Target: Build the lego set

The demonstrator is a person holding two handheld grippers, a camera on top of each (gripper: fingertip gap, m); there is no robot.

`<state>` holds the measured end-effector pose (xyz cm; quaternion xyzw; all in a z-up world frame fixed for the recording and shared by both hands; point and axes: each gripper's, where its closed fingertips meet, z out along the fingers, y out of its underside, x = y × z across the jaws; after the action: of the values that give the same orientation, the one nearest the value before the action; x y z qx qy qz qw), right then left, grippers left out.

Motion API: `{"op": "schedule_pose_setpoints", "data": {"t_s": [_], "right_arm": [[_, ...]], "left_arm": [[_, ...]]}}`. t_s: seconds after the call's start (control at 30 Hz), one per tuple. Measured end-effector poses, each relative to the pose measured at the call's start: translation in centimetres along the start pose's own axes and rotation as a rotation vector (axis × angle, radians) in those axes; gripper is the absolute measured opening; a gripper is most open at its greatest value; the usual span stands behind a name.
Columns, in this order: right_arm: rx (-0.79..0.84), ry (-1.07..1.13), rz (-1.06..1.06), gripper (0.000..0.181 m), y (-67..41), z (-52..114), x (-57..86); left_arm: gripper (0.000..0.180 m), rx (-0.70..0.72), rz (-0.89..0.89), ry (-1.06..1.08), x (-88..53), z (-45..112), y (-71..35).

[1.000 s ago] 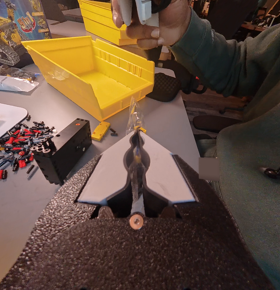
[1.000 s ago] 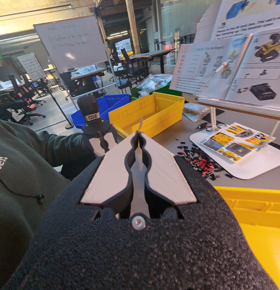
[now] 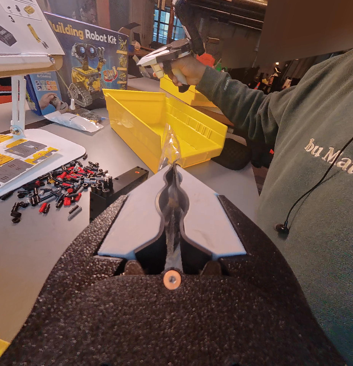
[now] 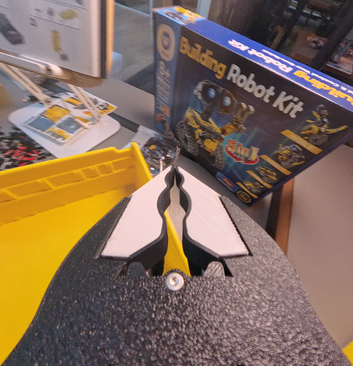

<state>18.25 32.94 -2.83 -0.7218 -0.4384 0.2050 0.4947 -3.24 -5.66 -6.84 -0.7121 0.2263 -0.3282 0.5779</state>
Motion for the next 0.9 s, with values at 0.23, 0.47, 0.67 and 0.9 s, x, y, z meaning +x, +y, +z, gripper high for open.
{"op": "schedule_pose_setpoints", "data": {"t_s": [0.23, 0.47, 0.67, 0.9], "right_arm": [[-0.431, 0.107, 0.002, 0.0, 9.1, 6.6, 8.1], [-0.4, 0.048, 0.135, 0.037, 11.2, 8.0, 7.5], [-0.042, 0.08, 0.001, 0.05, 0.6, 0.3, 3.5], [0.175, -0.433, -0.314, 0.045, -2.9, -11.2, -20.6]], "left_arm": [[0.0, 0.002, 0.045, -0.063, 0.4, 1.5, -1.4], [0.0, -0.032, 0.075, -0.004, 2.6, 0.8, -1.5], [0.0, -0.06, 0.06, 0.032, 4.2, 0.5, -2.0], [0.0, 0.006, 0.051, 0.17, 6.5, 2.2, -4.3]]}}
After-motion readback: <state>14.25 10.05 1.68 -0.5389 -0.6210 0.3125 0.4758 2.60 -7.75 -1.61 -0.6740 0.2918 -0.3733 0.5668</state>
